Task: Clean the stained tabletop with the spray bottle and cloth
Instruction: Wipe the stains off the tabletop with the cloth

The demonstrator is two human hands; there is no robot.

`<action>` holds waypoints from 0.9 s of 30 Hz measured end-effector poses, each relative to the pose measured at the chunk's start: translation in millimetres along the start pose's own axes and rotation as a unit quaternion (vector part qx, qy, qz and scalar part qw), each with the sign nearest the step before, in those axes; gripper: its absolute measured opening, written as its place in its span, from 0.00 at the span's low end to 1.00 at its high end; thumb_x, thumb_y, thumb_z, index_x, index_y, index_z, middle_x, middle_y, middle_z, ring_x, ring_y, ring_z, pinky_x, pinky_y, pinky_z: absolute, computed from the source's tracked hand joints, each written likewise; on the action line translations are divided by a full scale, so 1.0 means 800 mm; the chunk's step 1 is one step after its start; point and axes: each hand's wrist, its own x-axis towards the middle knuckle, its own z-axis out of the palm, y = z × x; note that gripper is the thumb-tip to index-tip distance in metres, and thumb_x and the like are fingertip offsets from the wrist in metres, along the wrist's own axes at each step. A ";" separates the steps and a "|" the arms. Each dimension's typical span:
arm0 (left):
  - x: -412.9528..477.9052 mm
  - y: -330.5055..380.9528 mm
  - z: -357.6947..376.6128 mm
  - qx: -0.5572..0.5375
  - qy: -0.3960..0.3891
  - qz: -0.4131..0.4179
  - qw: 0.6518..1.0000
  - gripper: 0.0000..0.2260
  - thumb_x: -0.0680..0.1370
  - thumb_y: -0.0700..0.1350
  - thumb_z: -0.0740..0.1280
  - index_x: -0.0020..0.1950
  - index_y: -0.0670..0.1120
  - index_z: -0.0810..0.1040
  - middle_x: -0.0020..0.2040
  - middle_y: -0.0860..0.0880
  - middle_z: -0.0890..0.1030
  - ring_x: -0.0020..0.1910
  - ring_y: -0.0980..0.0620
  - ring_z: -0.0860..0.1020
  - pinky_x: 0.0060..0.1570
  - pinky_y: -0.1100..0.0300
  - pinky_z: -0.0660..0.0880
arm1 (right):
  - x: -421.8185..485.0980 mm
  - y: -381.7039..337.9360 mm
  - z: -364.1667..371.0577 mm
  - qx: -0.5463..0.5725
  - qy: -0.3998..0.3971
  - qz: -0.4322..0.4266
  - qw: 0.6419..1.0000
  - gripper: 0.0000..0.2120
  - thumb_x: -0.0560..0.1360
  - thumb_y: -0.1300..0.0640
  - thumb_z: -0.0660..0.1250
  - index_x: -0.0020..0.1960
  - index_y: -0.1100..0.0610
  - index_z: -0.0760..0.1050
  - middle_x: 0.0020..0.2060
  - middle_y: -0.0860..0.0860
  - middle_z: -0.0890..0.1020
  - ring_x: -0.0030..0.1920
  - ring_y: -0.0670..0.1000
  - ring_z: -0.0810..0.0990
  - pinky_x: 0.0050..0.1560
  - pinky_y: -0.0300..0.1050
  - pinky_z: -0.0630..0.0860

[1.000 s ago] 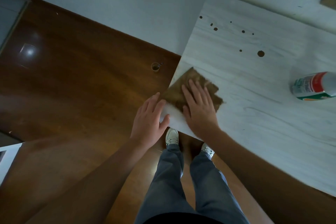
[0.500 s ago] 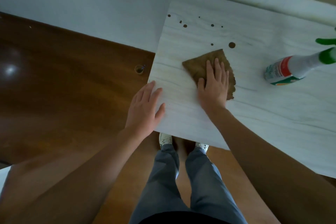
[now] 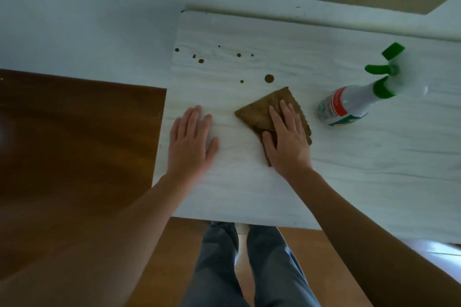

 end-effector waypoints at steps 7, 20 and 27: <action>-0.003 -0.002 0.008 0.015 0.013 0.003 1.000 0.27 0.84 0.56 0.56 0.80 0.45 0.63 0.82 0.41 0.59 0.83 0.42 0.54 0.82 0.44 0.51 | 0.018 0.042 -0.011 0.032 0.020 -0.205 0.978 0.19 0.81 0.57 0.67 0.71 0.60 0.75 0.70 0.54 0.75 0.75 0.55 0.67 0.75 0.53 0.66; -0.002 -0.003 0.016 0.009 0.046 0.005 0.999 0.27 0.83 0.56 0.57 0.79 0.43 0.68 0.82 0.41 0.61 0.83 0.41 0.57 0.80 0.41 0.57 | 0.133 -0.002 0.003 -0.067 0.033 0.008 0.997 0.30 0.83 0.44 0.53 0.82 0.53 0.55 0.81 0.54 0.55 0.81 0.54 0.48 0.80 0.52 0.43; -0.003 -0.004 0.019 0.011 0.060 0.007 0.998 0.27 0.83 0.55 0.57 0.78 0.44 0.68 0.81 0.41 0.63 0.82 0.42 0.58 0.79 0.41 0.58 | 0.172 -0.074 0.037 -0.066 0.010 -0.077 0.995 0.30 0.82 0.46 0.53 0.81 0.55 0.57 0.81 0.56 0.57 0.81 0.57 0.50 0.81 0.54 0.43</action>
